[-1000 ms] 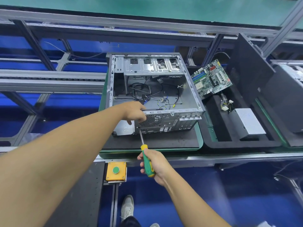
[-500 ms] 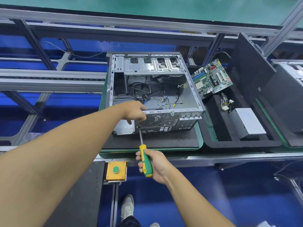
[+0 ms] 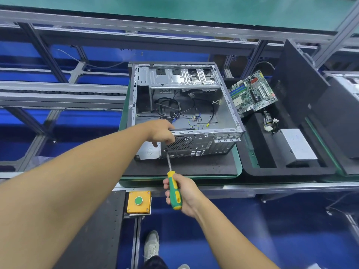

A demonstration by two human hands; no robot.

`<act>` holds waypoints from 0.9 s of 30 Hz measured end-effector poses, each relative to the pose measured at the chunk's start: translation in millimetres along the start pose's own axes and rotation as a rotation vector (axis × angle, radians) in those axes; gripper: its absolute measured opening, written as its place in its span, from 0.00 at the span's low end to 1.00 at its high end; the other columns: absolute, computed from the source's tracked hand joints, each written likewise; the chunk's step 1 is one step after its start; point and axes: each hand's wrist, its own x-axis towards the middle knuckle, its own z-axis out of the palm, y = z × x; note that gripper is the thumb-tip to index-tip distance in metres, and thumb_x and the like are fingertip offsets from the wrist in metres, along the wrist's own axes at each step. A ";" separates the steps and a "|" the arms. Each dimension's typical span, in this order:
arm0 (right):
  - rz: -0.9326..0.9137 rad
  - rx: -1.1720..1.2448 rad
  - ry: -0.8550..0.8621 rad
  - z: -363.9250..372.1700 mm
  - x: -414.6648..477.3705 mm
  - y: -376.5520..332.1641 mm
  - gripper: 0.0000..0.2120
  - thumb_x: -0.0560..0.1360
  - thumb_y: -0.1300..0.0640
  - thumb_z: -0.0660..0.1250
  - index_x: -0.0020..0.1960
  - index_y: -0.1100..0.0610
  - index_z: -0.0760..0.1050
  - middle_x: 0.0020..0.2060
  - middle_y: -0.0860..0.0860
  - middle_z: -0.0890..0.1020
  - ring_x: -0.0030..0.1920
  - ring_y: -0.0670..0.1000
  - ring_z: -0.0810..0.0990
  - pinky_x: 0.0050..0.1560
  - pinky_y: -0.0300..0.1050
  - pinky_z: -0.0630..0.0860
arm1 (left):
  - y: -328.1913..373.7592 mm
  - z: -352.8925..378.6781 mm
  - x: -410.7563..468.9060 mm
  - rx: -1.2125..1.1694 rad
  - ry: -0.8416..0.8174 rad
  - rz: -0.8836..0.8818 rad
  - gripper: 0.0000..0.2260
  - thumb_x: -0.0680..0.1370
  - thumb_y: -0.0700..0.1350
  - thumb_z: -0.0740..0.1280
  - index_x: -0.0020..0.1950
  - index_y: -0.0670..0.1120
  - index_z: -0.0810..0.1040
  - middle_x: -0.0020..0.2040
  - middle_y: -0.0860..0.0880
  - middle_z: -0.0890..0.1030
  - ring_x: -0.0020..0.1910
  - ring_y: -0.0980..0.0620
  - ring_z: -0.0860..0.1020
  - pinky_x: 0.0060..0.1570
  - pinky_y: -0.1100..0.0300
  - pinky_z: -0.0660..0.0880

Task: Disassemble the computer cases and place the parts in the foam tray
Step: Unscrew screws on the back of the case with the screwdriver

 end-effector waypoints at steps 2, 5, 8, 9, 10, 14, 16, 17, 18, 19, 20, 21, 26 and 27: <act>-0.122 -0.150 0.118 1.4 1.6 7.9 0.14 0.83 0.48 0.61 0.50 0.58 0.77 0.39 0.52 0.77 0.33 0.47 0.76 0.35 0.44 0.77 | -0.3 0.2 -0.1 -0.002 -0.003 -0.002 0.15 0.62 0.43 0.65 0.47 0.39 0.78 0.38 0.46 0.76 0.39 0.47 0.75 0.35 0.57 0.80; -0.211 -0.285 0.188 4.2 5.5 19.1 0.10 0.82 0.48 0.63 0.50 0.55 0.72 0.44 0.51 0.76 0.35 0.46 0.80 0.39 0.46 0.83 | 0.2 0.4 -1.3 0.003 -0.002 -0.004 0.18 0.62 0.44 0.64 0.49 0.39 0.79 0.38 0.46 0.75 0.39 0.47 0.75 0.35 0.58 0.79; -0.197 -0.325 0.183 5.7 6.0 17.8 0.10 0.81 0.48 0.65 0.48 0.54 0.70 0.42 0.52 0.76 0.29 0.46 0.78 0.33 0.45 0.81 | 1.4 0.8 -1.5 0.011 -0.002 -0.002 0.18 0.61 0.44 0.64 0.48 0.39 0.79 0.38 0.46 0.75 0.39 0.47 0.75 0.34 0.59 0.79; -0.161 -0.254 0.140 4.3 6.1 14.7 0.11 0.81 0.47 0.65 0.48 0.55 0.71 0.41 0.52 0.76 0.28 0.47 0.76 0.31 0.45 0.78 | 1.3 0.9 -1.4 0.008 -0.003 -0.004 0.18 0.60 0.44 0.64 0.47 0.39 0.78 0.38 0.46 0.75 0.39 0.47 0.75 0.33 0.59 0.78; -0.102 -0.136 0.072 1.7 5.8 9.8 0.12 0.81 0.46 0.64 0.49 0.56 0.73 0.40 0.53 0.76 0.28 0.48 0.75 0.29 0.44 0.75 | 1.1 1.1 -1.3 0.004 -0.002 -0.008 0.17 0.60 0.44 0.64 0.46 0.39 0.78 0.38 0.46 0.75 0.39 0.47 0.75 0.33 0.59 0.78; 0.020 -0.006 -0.140 -9.5 3.5 -5.1 0.19 0.82 0.47 0.58 0.52 0.62 0.77 0.37 0.55 0.80 0.30 0.51 0.74 0.31 0.45 0.74 | 1.6 0.9 -1.6 -0.003 0.001 -0.008 0.18 0.60 0.44 0.65 0.47 0.38 0.77 0.39 0.45 0.75 0.39 0.46 0.75 0.32 0.59 0.78; -0.032 -0.059 -0.070 -9.4 5.3 -1.9 0.18 0.83 0.48 0.58 0.50 0.61 0.77 0.35 0.53 0.81 0.29 0.50 0.74 0.30 0.44 0.74 | 2.0 0.7 -1.1 0.000 -0.005 -0.007 0.18 0.61 0.44 0.65 0.48 0.38 0.78 0.39 0.45 0.75 0.40 0.46 0.75 0.32 0.59 0.78; -0.087 -0.113 0.002 -7.7 5.5 1.1 0.17 0.83 0.47 0.59 0.49 0.60 0.77 0.34 0.51 0.80 0.28 0.49 0.74 0.29 0.43 0.74 | 1.7 0.6 -0.8 0.003 -0.007 -0.007 0.17 0.61 0.43 0.65 0.48 0.38 0.78 0.39 0.45 0.75 0.40 0.46 0.75 0.33 0.59 0.78; -0.153 -0.181 0.080 -6.0 5.9 4.5 0.17 0.83 0.47 0.60 0.48 0.59 0.77 0.34 0.50 0.79 0.28 0.49 0.74 0.29 0.43 0.74 | 1.1 0.6 -0.6 0.004 -0.007 -0.009 0.16 0.62 0.43 0.65 0.48 0.38 0.78 0.39 0.45 0.75 0.40 0.46 0.75 0.33 0.59 0.79; -0.211 -0.252 0.145 -5.1 6.7 8.0 0.16 0.83 0.46 0.61 0.48 0.59 0.77 0.34 0.50 0.79 0.28 0.48 0.75 0.30 0.43 0.76 | 0.5 0.8 -0.7 0.003 -0.004 -0.012 0.15 0.63 0.42 0.65 0.48 0.38 0.78 0.39 0.45 0.75 0.40 0.46 0.75 0.34 0.58 0.80; -0.252 -0.304 0.192 -4.3 8.4 11.2 0.15 0.82 0.46 0.62 0.48 0.59 0.76 0.35 0.50 0.78 0.29 0.47 0.77 0.32 0.43 0.77 | 0.4 0.8 -1.0 0.002 0.000 -0.015 0.14 0.64 0.41 0.65 0.47 0.38 0.77 0.39 0.45 0.75 0.40 0.46 0.75 0.35 0.56 0.81; -0.272 -0.339 0.221 -3.6 9.3 13.6 0.14 0.81 0.47 0.63 0.48 0.58 0.74 0.36 0.51 0.78 0.30 0.47 0.79 0.34 0.43 0.79 | 0.9 0.7 -1.6 0.000 0.003 -0.017 0.14 0.64 0.41 0.65 0.47 0.38 0.77 0.38 0.46 0.75 0.39 0.46 0.75 0.36 0.55 0.82; -0.148 -0.258 0.105 -0.4 8.8 8.7 0.14 0.81 0.46 0.64 0.50 0.58 0.72 0.40 0.54 0.78 0.29 0.49 0.77 0.32 0.45 0.78 | 3.4 0.0 -4.4 0.009 0.004 -0.003 0.21 0.60 0.44 0.64 0.51 0.39 0.79 0.38 0.46 0.76 0.39 0.47 0.75 0.38 0.52 0.83; -0.070 -0.174 0.032 -2.8 8.5 4.2 0.15 0.82 0.46 0.62 0.52 0.59 0.74 0.39 0.54 0.79 0.30 0.49 0.77 0.32 0.45 0.77 | 3.3 0.0 -4.6 0.008 0.007 -0.002 0.21 0.60 0.45 0.64 0.50 0.39 0.79 0.38 0.46 0.76 0.39 0.47 0.75 0.38 0.52 0.84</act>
